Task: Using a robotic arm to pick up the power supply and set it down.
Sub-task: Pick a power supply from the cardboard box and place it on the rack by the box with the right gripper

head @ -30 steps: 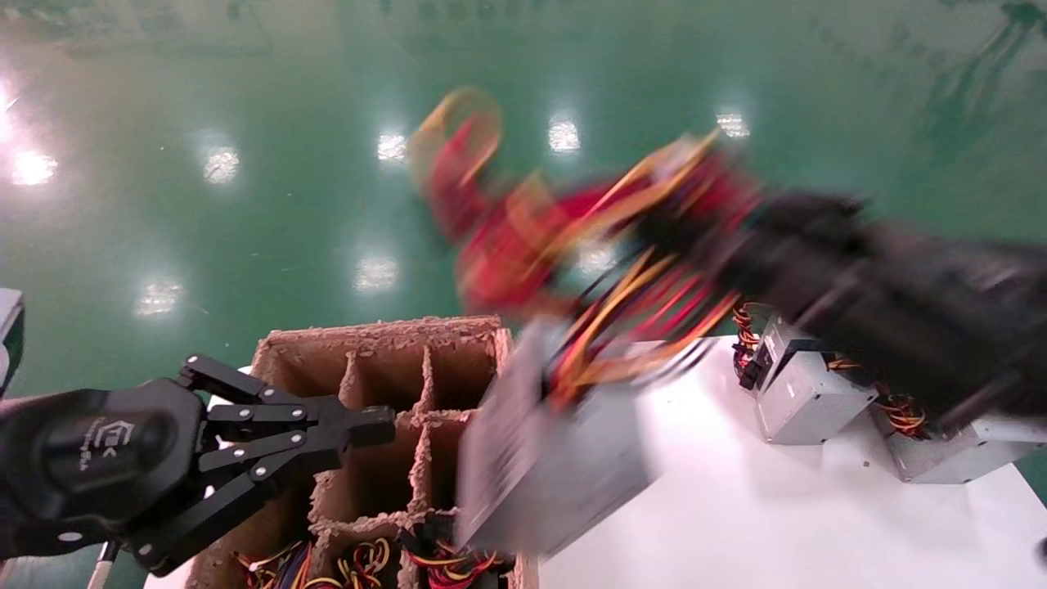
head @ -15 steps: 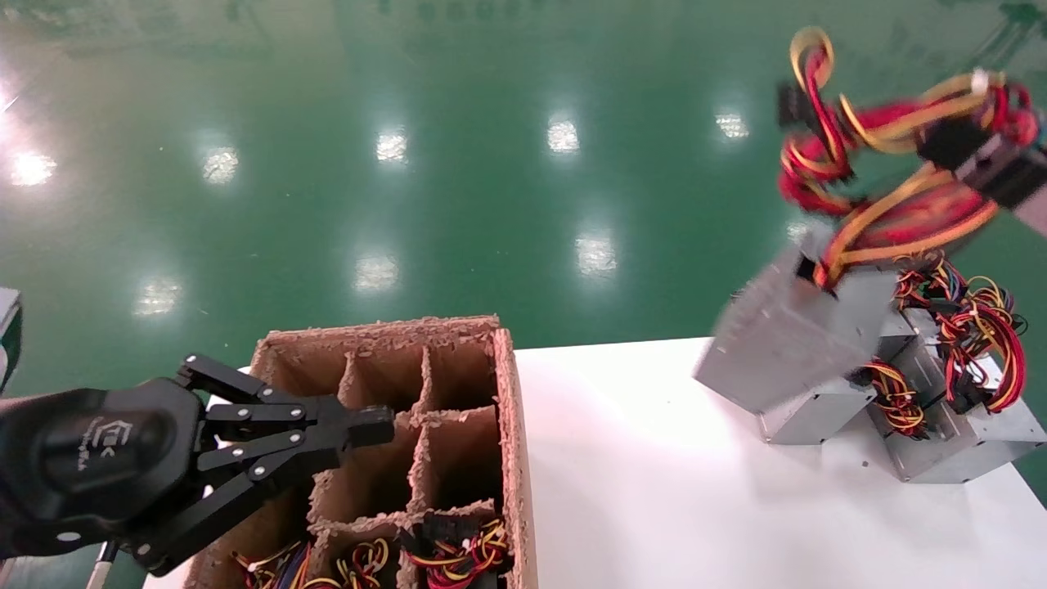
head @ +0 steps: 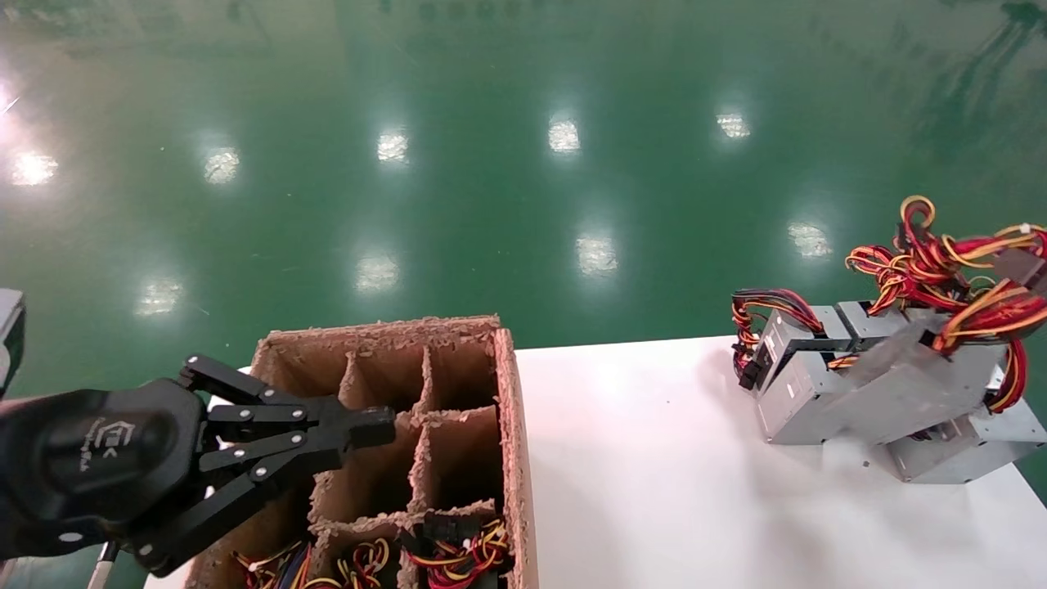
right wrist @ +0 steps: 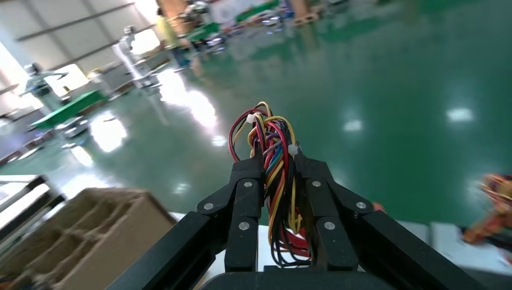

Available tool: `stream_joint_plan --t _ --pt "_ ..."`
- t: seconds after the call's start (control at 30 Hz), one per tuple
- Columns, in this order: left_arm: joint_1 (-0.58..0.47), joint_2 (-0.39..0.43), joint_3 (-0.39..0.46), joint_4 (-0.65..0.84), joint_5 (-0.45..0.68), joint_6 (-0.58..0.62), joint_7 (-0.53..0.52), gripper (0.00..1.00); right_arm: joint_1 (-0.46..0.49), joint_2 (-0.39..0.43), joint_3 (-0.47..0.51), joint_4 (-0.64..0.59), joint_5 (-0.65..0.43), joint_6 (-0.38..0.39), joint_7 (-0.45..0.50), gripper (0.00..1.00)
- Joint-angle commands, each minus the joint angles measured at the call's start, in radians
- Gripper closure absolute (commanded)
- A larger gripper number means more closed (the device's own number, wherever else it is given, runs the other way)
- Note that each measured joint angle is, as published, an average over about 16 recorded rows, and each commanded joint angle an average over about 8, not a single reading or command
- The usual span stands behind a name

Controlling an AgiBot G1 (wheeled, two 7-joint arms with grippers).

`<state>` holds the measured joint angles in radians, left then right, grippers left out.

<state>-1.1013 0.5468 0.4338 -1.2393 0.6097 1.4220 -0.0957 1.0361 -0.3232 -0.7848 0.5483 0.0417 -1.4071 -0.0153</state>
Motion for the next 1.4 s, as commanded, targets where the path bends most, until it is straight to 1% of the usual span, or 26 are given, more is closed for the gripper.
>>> stream_joint_plan --t 0.03,0.23,0.4,0.6,0.77,0.93,1.13,1.4 --pt "0.000 0.000 0.000 0.000 0.000 0.000 0.000 1.00 -0.018 0.004 -0.003 -0.011 0.005 0.028 0.000 1.00" --pt "0.000 0.000 0.000 0.000 0.000 0.000 0.000 1.00 -0.058 0.018 -0.005 -0.008 0.028 0.075 0.004 1.00" --pt "0.000 0.000 0.000 0.000 0.000 0.000 0.000 1.00 -0.094 0.037 0.003 0.014 0.066 0.082 0.001 1.00" --pt "0.000 0.000 0.000 0.000 0.000 0.000 0.000 1.00 -0.148 0.080 0.010 0.082 0.116 0.073 -0.007 1.00" --pt "0.000 0.000 0.000 0.000 0.000 0.000 0.000 1.00 -0.209 0.116 0.008 0.143 0.169 0.093 -0.018 1.00" --pt "0.000 0.000 0.000 0.000 0.000 0.000 0.000 1.00 -0.285 0.149 -0.004 0.201 0.232 0.135 -0.038 1.00" --pt "0.000 0.000 0.000 0.000 0.000 0.000 0.000 1.00 -0.362 0.168 -0.021 0.270 0.312 0.208 -0.070 1.00" --pt "0.000 0.000 0.000 0.000 0.000 0.000 0.000 1.00 -0.427 0.171 -0.033 0.313 0.399 0.288 -0.109 1.00"
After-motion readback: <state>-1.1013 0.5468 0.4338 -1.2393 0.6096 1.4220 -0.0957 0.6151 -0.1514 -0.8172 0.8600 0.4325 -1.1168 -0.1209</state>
